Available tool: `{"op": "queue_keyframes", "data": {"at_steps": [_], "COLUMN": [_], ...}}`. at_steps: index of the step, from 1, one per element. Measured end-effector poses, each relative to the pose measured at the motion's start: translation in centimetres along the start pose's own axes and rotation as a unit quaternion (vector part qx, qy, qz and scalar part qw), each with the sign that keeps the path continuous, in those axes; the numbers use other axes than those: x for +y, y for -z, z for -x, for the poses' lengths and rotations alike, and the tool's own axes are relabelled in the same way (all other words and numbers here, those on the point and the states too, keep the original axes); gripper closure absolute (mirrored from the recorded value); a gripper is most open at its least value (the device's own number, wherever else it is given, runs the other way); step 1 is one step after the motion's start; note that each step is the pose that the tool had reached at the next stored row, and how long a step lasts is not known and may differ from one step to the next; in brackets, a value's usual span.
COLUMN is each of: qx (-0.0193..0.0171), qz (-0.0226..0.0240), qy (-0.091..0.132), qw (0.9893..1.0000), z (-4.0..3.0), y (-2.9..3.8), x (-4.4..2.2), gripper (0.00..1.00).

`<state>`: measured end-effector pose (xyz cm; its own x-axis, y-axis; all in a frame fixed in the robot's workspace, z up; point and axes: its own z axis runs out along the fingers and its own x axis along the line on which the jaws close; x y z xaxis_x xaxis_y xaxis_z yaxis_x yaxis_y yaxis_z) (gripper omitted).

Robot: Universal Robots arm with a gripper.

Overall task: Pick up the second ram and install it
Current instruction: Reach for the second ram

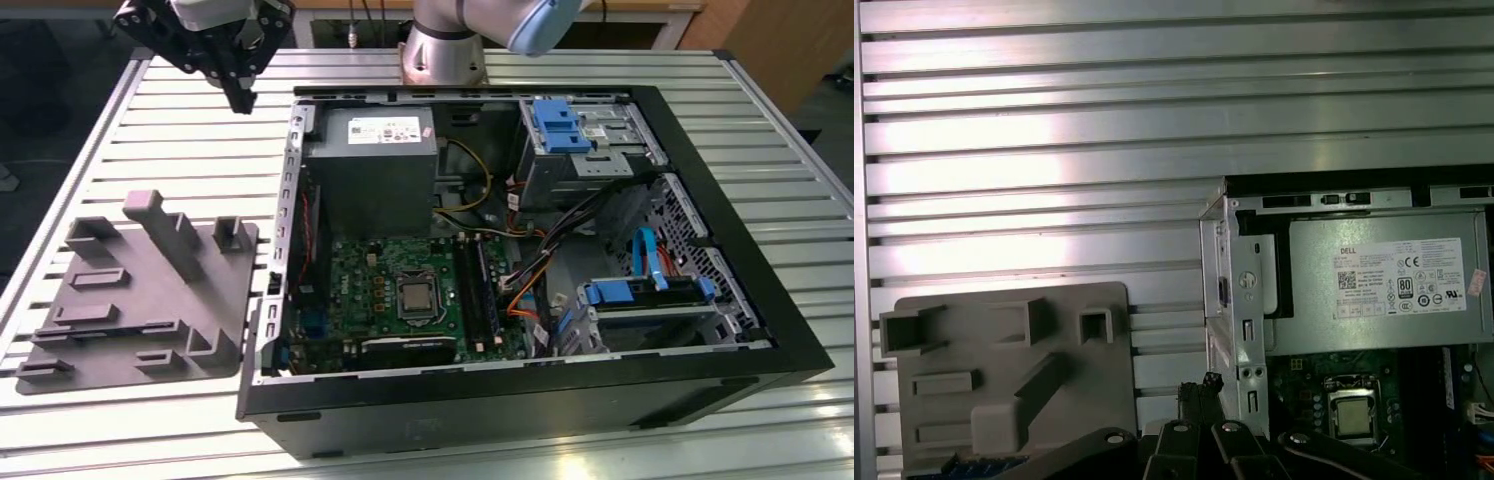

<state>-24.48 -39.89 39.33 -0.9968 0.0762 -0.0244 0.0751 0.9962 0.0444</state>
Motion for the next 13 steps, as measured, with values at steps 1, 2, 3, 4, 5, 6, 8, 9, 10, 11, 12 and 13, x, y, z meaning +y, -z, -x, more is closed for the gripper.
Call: {"op": "queue_keyframes", "data": {"at_steps": [1, 2, 3, 4, 5, 6, 8, 9, 10, 11, 12, 13], "qx": [0.0000, 0.0000, 0.0000, 0.0000, 0.0000, 0.0000, 0.0000, 0.0000, 0.0000, 0.0000, 0.0000, 0.0000], "qz": [0.0000, 0.0000, 0.0000, 0.0000, 0.0000, 0.0000, 0.0000, 0.0000, 0.0000, 0.0000, 0.0000, 0.0000], "qy": [0.000, 0.000, 0.000, 0.000, 0.000, 0.000, 0.000, 0.000, 0.000, 0.000, 0.000, 0.000], "qw": [1.0000, 1.0000, 1.0000, 1.0000, 1.0000, 1.0000, 1.0000, 1.0000, 1.0000, 1.0000, 1.0000, 1.0000], "z": [-0.06, -0.11, -0.16, -0.21, -0.27, -0.32, -0.44, -0.51, -0.57, -0.63, -0.69, -0.74], "y": [0.00, 0.00, 0.00, 0.00, 0.01, 0.01, 0.01, 0.02, 0.02, 0.02, 0.02, 0.02], "x": [-0.01, -0.01, -0.01, -0.02, -0.02, -0.03, -0.03, -0.04, -0.04, -0.05, -0.05, -0.06], "gripper": [0.89, 0.89, 0.89, 0.89, 0.89, 0.89, 0.89, 0.89, 0.89, 0.89, 0.89, 0.89]}}
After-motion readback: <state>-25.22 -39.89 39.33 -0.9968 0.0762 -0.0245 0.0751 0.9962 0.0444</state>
